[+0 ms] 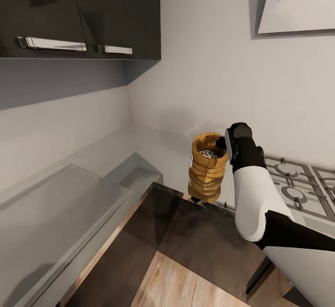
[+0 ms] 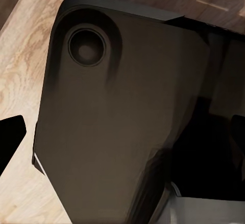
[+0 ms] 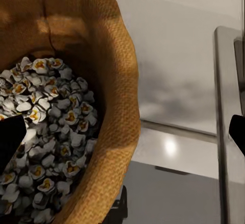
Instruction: In the kitchen, take the popcorn bag from the countertop, put it into the microwave, and heat it until the popcorn is cooked so the cooked popcorn ends up inside the bag.
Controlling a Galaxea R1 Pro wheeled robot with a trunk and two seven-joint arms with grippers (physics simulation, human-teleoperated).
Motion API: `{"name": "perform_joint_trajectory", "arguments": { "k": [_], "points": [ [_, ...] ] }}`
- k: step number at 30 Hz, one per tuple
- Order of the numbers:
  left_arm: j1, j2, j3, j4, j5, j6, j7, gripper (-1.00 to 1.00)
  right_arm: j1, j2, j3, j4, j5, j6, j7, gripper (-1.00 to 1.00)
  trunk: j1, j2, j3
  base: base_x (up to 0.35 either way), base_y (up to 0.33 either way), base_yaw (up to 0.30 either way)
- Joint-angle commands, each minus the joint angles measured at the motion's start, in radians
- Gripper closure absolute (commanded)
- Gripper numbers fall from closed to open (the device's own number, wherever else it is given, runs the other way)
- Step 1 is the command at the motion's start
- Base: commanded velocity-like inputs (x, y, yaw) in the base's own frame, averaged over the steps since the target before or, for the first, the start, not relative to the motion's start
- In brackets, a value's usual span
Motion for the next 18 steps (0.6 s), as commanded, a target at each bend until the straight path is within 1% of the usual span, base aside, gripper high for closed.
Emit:
{"name": "perform_joint_trajectory", "arguments": {
  "k": [1, 4, 7, 13, 15, 17, 18],
  "points": [
    [0.000, 0.000, 0.001, -0.003, 0.006, 0.005, 0.003, -1.00, -0.001, 0.001, -0.004, 0.002, -0.010, -0.031, -0.015, -1.00, 0.000, -0.001, -0.001, 0.000, 0.000, 0.000],
    [0.000, 0.000, 0.001, -0.003, 0.007, 0.005, 0.003, -1.00, -0.001, 0.001, -0.006, 0.009, -0.011, -0.073, -0.046, -1.00, 0.000, -0.001, -0.001, 0.000, 0.000, 0.000],
    [0.000, 0.000, 0.001, -0.003, 0.006, 0.005, 0.003, -1.00, -0.001, 0.001, -0.006, 0.013, -0.023, -0.083, -0.061, -1.00, 0.000, -0.001, -0.001, 0.000, 0.000, 0.000],
    [0.000, 0.000, 0.001, -0.003, 0.006, 0.005, 0.003, -1.00, -0.001, 0.001, -0.008, 0.034, -0.034, -0.083, -0.064, -1.00, 0.000, -0.001, -0.001, 0.000, 0.000, 0.000],
    [0.000, 0.001, 0.003, -0.003, 0.005, 0.005, 0.003, -1.00, 0.000, 0.001, 0.000, 0.022, -0.045, -0.071, -0.075, -1.00, 0.000, -0.001, -0.001, 0.000, 0.000, 0.000],
    [0.000, 0.001, 0.003, -0.003, 0.005, 0.005, 0.003, -1.00, 0.000, 0.001, -0.004, 0.033, -0.057, -0.060, -0.084, -1.00, 0.000, -0.001, -0.001, 0.000, 0.000, 0.000],
    [0.000, 0.001, 0.003, -0.003, 0.005, 0.005, 0.003, -1.00, 0.000, 0.001, -0.006, 0.039, -0.056, -0.055, -0.078, -1.00, 0.000, -0.001, -0.001, 0.000, 0.000, 0.000]
  ]
}}
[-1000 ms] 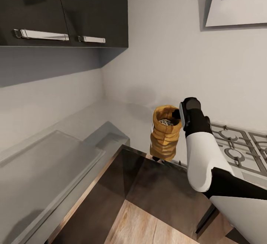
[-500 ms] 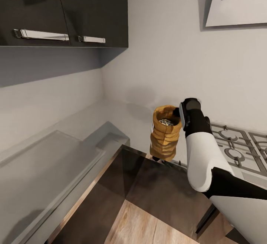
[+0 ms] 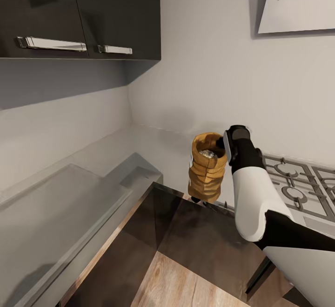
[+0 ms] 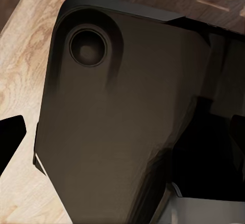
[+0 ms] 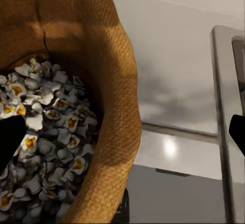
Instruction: In the kitchen, take the popcorn bag from the countertop, put it into the microwave, and heat it until the popcorn is cooked so the cooked popcorn ends up inside the bag.
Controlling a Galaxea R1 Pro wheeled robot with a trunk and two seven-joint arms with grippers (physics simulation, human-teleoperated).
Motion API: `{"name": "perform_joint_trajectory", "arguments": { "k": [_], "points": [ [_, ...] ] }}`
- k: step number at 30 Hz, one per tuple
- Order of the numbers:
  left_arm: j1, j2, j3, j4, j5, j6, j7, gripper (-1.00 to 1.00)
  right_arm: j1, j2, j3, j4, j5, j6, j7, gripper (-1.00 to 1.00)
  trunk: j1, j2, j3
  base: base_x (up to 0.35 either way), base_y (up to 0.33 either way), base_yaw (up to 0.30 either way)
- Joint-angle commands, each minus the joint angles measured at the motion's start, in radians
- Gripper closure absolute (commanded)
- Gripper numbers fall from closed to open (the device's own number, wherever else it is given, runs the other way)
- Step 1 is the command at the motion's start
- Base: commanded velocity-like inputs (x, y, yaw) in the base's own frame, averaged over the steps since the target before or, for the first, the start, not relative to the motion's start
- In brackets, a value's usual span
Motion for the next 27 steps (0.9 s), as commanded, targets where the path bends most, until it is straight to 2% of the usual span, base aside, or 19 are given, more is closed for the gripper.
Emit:
{"name": "perform_joint_trajectory", "arguments": {
  "k": [1, 6, 16, 18, 19, 27],
  "points": [
    [0.000, 0.000, 0.001, -0.003, 0.006, 0.005, 0.003, -1.00, -0.001, 0.001, -0.004, 0.004, -0.001, -0.005, -0.002, -1.00, 0.000, -0.001, -0.001, 0.000, 0.000, 0.000],
    [0.000, 0.000, 0.001, -0.003, 0.006, 0.005, 0.003, -1.00, -0.001, 0.001, -0.007, 0.010, 0.027, -0.019, 0.011, -1.00, 0.000, -0.001, -0.001, 0.000, 0.000, 0.000],
    [0.000, 0.000, 0.001, -0.003, 0.006, 0.005, 0.003, -1.00, -0.002, 0.001, -0.007, 0.014, 0.027, -0.038, 0.013, -1.00, 0.000, -0.001, -0.001, 0.000, 0.000, 0.000],
    [0.000, 0.000, 0.001, -0.003, 0.006, 0.005, 0.003, -1.00, -0.001, 0.001, -0.007, 0.014, 0.018, -0.049, 0.012, -1.00, 0.000, -0.001, -0.001, 0.000, 0.000, 0.000],
    [0.000, 0.000, 0.001, -0.003, 0.006, 0.005, 0.003, -1.00, -0.001, 0.001, -0.007, 0.020, -0.003, -0.105, 0.010, -1.00, 0.000, -0.001, -0.001, 0.000, 0.000, 0.000],
    [0.000, 0.000, 0.001, -0.004, 0.008, 0.006, 0.004, -1.00, -0.001, 0.001, -0.007, 0.046, -0.023, -0.112, 0.008, -1.00, 0.000, -0.001, -0.001, 0.000, 0.000, 0.000]
  ]
}}
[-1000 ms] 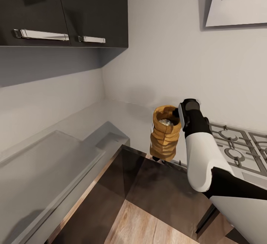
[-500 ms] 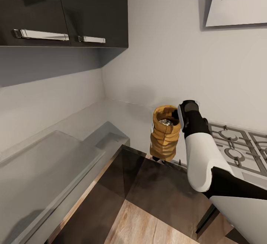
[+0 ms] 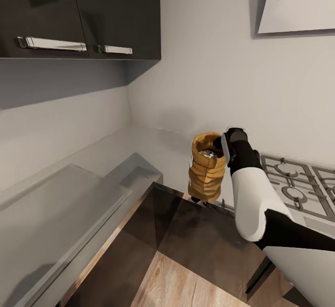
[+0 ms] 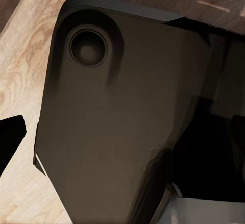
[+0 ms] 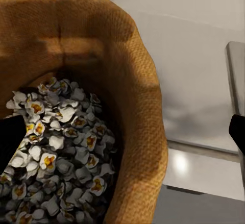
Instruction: In the kitchen, take the popcorn bag from the countertop, put it into the microwave, and heat it until the popcorn is cooked so the cooked popcorn ends up inside the bag.
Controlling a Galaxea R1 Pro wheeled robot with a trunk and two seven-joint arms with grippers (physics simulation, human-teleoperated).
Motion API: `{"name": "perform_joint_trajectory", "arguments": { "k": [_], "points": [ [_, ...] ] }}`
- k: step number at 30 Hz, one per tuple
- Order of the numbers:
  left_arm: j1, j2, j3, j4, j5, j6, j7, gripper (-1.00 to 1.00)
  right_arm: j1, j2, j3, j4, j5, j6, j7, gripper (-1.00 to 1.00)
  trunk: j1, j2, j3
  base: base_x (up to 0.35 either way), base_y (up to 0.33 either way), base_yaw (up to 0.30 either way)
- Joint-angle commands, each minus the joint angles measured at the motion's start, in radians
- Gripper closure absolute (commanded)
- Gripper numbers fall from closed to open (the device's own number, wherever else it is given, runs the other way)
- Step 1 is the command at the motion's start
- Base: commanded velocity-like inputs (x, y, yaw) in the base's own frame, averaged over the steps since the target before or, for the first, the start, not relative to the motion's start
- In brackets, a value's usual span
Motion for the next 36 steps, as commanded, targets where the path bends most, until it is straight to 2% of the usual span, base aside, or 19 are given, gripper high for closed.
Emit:
{"name": "perform_joint_trajectory", "arguments": {
  "k": [1, 5, 8, 16, 36],
  "points": [
    [0.000, 0.000, 0.002, -0.003, 0.006, 0.006, 0.003, -1.00, -0.001, 0.001, -0.003, -0.001, -0.003, 0.015, -0.004, -1.00, 0.000, -0.001, -0.001, 0.000, 0.000, 0.000],
    [0.000, 0.000, 0.002, -0.003, 0.006, 0.005, 0.003, -1.00, -0.001, 0.001, -0.003, -0.015, 0.000, 0.083, -0.004, -1.00, 0.000, -0.001, -0.006, 0.000, 0.000, 0.000],
    [0.000, 0.000, 0.002, -0.003, 0.006, 0.005, 0.003, -1.00, 0.000, 0.001, -0.003, -0.024, 0.000, 0.098, -0.004, -1.00, 0.000, -0.001, -0.011, 0.000, 0.000, 0.000],
    [0.000, 0.000, 0.002, -0.003, 0.006, 0.005, 0.003, -1.00, 0.000, 0.001, -0.004, -0.084, 0.002, 0.119, -0.007, -1.00, 0.000, -0.001, -0.024, 0.000, 0.000, 0.000],
    [0.000, 0.000, 0.002, -0.003, 0.006, 0.005, 0.003, -1.00, -0.001, 0.001, -0.006, -0.088, 0.001, 0.125, -0.007, -1.00, 0.000, -0.001, -0.056, 0.000, 0.000, 0.000]
  ]
}}
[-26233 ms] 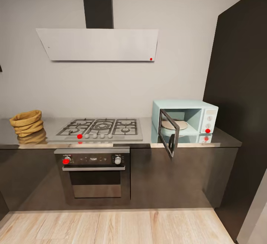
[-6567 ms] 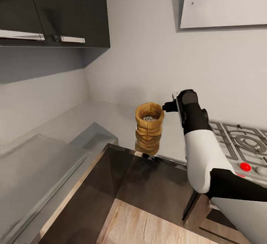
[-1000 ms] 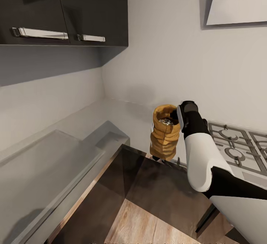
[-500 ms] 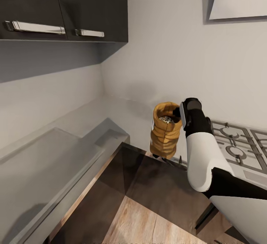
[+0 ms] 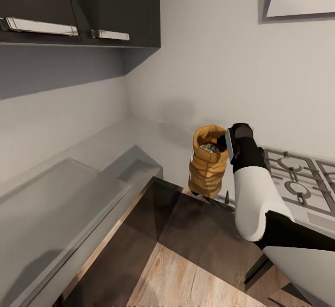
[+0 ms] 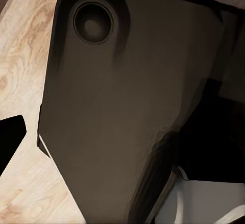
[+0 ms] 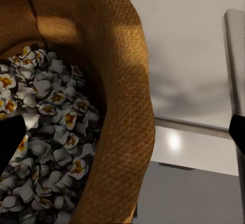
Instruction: In the kitchen, take the popcorn bag from the countertop, put it into the microwave, and heat it until the popcorn is cooked so the cooked popcorn ends up inside the bag.
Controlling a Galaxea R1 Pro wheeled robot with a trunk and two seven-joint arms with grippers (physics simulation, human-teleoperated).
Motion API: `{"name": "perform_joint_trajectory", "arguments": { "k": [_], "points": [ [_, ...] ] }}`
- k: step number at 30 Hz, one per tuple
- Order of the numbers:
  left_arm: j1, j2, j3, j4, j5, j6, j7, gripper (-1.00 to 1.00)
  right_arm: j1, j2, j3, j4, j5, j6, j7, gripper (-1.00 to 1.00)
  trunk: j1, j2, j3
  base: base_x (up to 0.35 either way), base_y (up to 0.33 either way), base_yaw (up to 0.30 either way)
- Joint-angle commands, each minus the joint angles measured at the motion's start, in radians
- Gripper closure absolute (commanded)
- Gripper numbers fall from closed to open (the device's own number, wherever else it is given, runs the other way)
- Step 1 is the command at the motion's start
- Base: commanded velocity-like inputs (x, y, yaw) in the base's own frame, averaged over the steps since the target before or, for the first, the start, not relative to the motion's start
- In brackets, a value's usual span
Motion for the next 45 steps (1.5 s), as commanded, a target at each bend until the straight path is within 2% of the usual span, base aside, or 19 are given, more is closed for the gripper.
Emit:
{"name": "perform_joint_trajectory", "arguments": {
  "k": [1, 8, 12, 17, 36, 39, 45],
  "points": [
    [0.000, 0.000, 0.001, -0.003, 0.006, 0.005, 0.003, -1.00, -0.001, 0.001, -0.002, 0.000, -0.007, 0.001, -0.008, -1.00, 0.000, -0.001, -0.003, 0.000, 0.000, 0.000],
    [0.000, 0.000, 0.001, -0.003, 0.005, 0.005, 0.003, -1.00, -0.001, 0.001, -0.005, 0.006, -0.009, 0.004, -0.008, -1.00, 0.000, -0.001, -0.006, 0.000, 0.000, 0.000],
    [0.000, 0.000, 0.001, -0.003, 0.005, 0.005, 0.003, -1.00, -0.001, 0.001, -0.020, 0.008, -0.010, 0.004, -0.007, -1.00, 0.000, -0.001, -0.006, 0.000, 0.000, 0.000],
    [0.000, 0.000, 0.002, -0.003, 0.005, 0.006, 0.003, -1.00, 0.009, 0.001, -0.015, -0.004, -0.013, -0.007, -0.007, -1.00, 0.000, -0.001, -0.006, 0.000, 0.000, 0.000],
    [0.000, 0.000, 0.003, -0.002, 0.008, 0.006, 0.002, -1.00, 0.019, 0.001, -0.015, -0.118, -0.014, -0.002, -0.007, -1.00, 0.000, -0.001, -0.006, -0.020, 0.000, 0.000],
    [0.000, 0.000, 0.003, -0.002, 0.008, 0.007, 0.002, -1.00, 0.020, 0.001, -0.015, -0.101, -0.015, -0.012, -0.007, -1.00, 0.000, -0.001, -0.006, -0.007, 0.000, 0.000],
    [0.000, 0.000, 0.003, -0.003, 0.007, 0.007, 0.002, -1.00, 0.020, 0.001, -0.015, -0.005, -0.016, -0.034, -0.009, -1.00, 0.000, -0.001, -0.006, -0.001, 0.000, 0.000]
  ]
}}
